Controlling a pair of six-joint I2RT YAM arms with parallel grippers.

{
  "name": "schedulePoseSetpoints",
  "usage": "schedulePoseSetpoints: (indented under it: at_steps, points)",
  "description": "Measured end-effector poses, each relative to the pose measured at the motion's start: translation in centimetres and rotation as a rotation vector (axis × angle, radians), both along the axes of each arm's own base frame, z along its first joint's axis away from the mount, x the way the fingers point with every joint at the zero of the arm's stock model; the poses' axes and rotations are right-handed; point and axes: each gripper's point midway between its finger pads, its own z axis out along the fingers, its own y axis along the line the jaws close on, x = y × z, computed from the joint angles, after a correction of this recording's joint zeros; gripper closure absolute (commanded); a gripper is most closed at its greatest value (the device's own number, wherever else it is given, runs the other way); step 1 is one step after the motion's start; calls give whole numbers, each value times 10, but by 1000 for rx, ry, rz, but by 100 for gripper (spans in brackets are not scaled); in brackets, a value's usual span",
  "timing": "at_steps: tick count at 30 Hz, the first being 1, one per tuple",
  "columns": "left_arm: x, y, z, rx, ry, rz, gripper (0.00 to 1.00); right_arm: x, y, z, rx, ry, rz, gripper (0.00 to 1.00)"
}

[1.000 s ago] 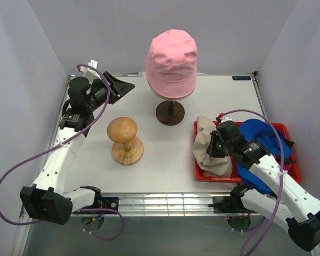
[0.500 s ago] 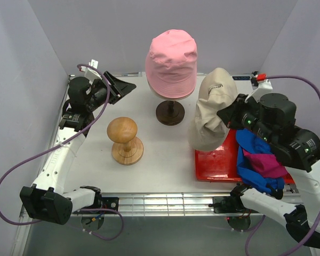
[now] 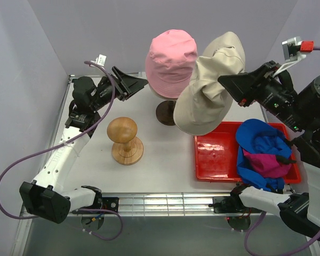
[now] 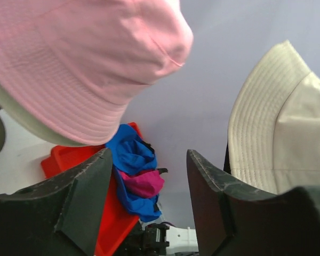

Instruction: Stack the hats

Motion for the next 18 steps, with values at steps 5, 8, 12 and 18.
schedulePoseSetpoints:
  at_steps: [5,8,12,18]
  points:
    - [-13,-20,25,-90,-49,-82,25,4,34,37,59,-105,151,92]
    - [-22,-30,40,-145,-75,-122,23,9,52,47,76,-129,222,92]
    - [-31,-41,57,-225,-88,-176,22,23,75,53,88,-133,291,92]
    - [-34,-48,73,-312,-92,-219,25,32,87,60,110,-140,333,92]
